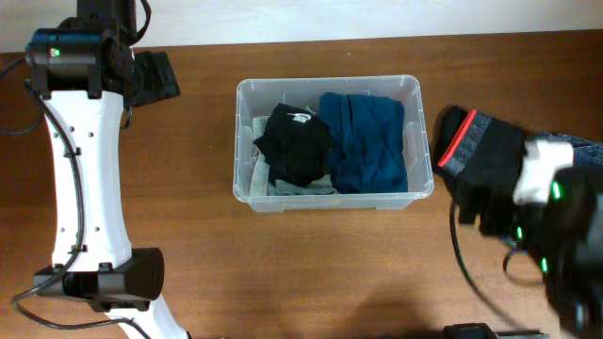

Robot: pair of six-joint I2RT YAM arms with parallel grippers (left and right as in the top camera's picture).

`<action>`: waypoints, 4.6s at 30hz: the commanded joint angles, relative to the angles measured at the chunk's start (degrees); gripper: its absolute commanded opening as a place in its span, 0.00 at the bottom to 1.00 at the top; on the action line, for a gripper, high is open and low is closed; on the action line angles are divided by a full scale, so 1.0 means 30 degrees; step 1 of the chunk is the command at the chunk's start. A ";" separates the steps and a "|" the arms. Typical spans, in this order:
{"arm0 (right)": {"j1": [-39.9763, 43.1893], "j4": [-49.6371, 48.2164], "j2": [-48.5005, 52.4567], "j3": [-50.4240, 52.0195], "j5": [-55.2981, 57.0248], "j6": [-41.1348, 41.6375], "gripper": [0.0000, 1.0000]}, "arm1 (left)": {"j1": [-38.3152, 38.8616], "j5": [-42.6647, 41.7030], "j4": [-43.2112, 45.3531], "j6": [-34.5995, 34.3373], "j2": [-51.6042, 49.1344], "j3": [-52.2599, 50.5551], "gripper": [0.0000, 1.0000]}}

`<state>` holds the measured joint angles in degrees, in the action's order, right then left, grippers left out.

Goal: Pack container
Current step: 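Move the right gripper over the black striped shirt on the right, then lower the right gripper and grasp the black striped shirt, then lift the black striped shirt with the right gripper over the container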

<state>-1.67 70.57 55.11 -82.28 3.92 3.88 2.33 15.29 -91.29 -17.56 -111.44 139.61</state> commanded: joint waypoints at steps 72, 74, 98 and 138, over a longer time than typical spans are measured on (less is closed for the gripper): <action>0.7533 -1.0032 2.2418 0.1341 -0.1807 0.2025 0.98 | -0.0044 0.0197 -0.0029 0.0022 0.0058 0.0015 0.99; 0.7533 -0.9923 2.2986 0.1341 -0.1807 0.2033 0.98 | -0.0051 0.0197 -0.0029 0.0022 0.0058 0.0015 0.99; 0.7570 -0.8510 2.3117 0.1523 -0.1727 0.2025 0.22 | -0.0051 0.0197 -0.0029 0.0022 0.0058 0.0015 0.99; 0.4765 0.1763 1.4957 -0.8174 -0.2375 0.1158 0.04 | -0.0044 0.0197 -0.0029 0.0022 0.0058 0.0015 0.99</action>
<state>15.84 75.92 104.53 -104.71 -2.00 7.51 2.33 15.29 -91.31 -17.56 -111.44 139.61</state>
